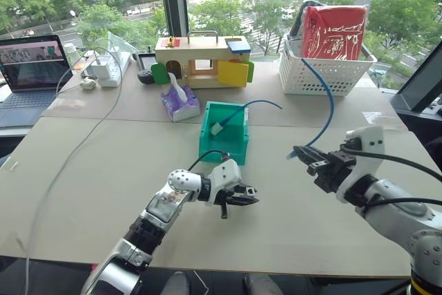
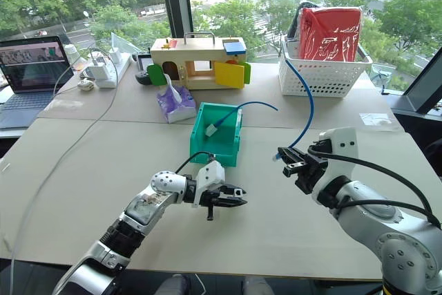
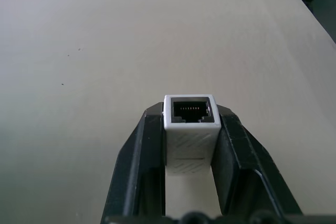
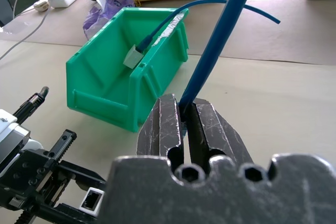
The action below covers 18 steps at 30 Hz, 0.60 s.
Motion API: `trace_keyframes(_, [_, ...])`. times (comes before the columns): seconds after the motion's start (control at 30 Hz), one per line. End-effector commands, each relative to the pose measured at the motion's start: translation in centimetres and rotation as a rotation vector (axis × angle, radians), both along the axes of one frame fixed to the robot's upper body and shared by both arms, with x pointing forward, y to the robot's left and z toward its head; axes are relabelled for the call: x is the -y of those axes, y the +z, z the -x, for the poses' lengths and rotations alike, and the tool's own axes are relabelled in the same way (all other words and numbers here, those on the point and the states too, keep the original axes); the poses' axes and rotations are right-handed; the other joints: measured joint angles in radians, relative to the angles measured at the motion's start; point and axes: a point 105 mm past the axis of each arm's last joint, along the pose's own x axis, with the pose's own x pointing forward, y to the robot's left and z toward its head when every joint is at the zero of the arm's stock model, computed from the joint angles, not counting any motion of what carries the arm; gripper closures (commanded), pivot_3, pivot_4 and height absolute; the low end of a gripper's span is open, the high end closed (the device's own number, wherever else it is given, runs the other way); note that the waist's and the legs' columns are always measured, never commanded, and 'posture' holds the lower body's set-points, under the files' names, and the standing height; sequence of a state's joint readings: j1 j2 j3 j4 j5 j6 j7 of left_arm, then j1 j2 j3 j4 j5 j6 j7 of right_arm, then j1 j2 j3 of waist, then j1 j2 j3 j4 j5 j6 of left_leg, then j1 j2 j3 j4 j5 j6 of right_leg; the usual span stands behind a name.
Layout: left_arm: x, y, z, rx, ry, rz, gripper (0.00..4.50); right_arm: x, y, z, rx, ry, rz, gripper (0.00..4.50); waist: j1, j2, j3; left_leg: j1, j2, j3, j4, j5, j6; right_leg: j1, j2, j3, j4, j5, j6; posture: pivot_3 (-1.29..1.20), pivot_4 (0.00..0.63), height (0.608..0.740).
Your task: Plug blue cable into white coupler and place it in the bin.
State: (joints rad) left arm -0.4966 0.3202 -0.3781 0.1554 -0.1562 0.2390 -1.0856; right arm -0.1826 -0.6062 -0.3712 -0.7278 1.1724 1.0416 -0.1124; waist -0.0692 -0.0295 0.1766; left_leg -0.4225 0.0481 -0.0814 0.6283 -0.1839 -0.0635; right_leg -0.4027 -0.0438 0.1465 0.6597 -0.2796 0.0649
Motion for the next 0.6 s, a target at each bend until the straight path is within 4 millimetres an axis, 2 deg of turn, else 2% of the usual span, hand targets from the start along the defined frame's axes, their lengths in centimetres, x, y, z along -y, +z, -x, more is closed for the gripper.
trace_keyframes(0.03, [-0.60,0.32,-0.04,0.030,-0.007,0.007,2.61,-0.01,1.45,0.02,0.061,0.005,-0.013,4.50,0.002,0.000,0.000,0.000,0.000,0.000,0.000,0.000,0.000,0.000,0.000,0.000,0.000,0.000,0.000,0.00,0.150,0.740])
trace_keyframes(0.13, [-1.01,0.44,-0.30,0.028,0.002,0.016,1.39,-0.01,1.57,-0.17,0.062,0.010,-0.010,4.50,0.003,0.000,0.000,0.000,0.000,0.000,0.001,0.000,0.000,0.000,0.000,0.000,0.000,0.000,0.000,0.00,0.150,0.740])
trace_keyframes(0.17, [-1.06,0.47,-0.36,0.032,0.004,0.016,1.21,0.00,1.60,-0.19,0.062,0.011,-0.009,4.50,0.003,0.000,0.000,0.000,0.000,0.000,0.001,0.000,0.000,0.000,0.000,0.000,0.000,0.000,0.000,0.00,0.150,0.740])
trace_keyframes(0.2, [-1.10,0.49,-0.37,0.034,0.003,0.015,0.65,0.01,1.62,-0.21,0.062,0.012,-0.009,4.50,0.004,0.000,0.000,0.000,0.000,0.000,0.001,0.000,0.000,0.000,0.000,0.000,0.000,0.000,0.000,0.00,0.150,0.740])
trace_keyframes(0.27, [-1.14,0.48,-0.33,0.034,0.002,0.012,0.08,0.00,1.64,-0.27,0.062,0.015,-0.008,4.50,0.003,0.000,0.000,0.000,0.000,0.000,0.001,0.000,0.000,0.000,0.000,0.000,0.000,0.000,0.000,0.00,0.150,0.740])
trace_keyframes(0.6, [-1.47,-0.13,0.51,0.015,-0.006,-0.015,0.08,-0.28,1.72,-0.63,0.061,0.031,-0.010,4.50,0.003,0.000,0.000,0.000,0.000,0.000,0.001,0.000,0.000,0.000,0.000,0.000,0.000,0.000,0.000,0.00,0.150,0.740])
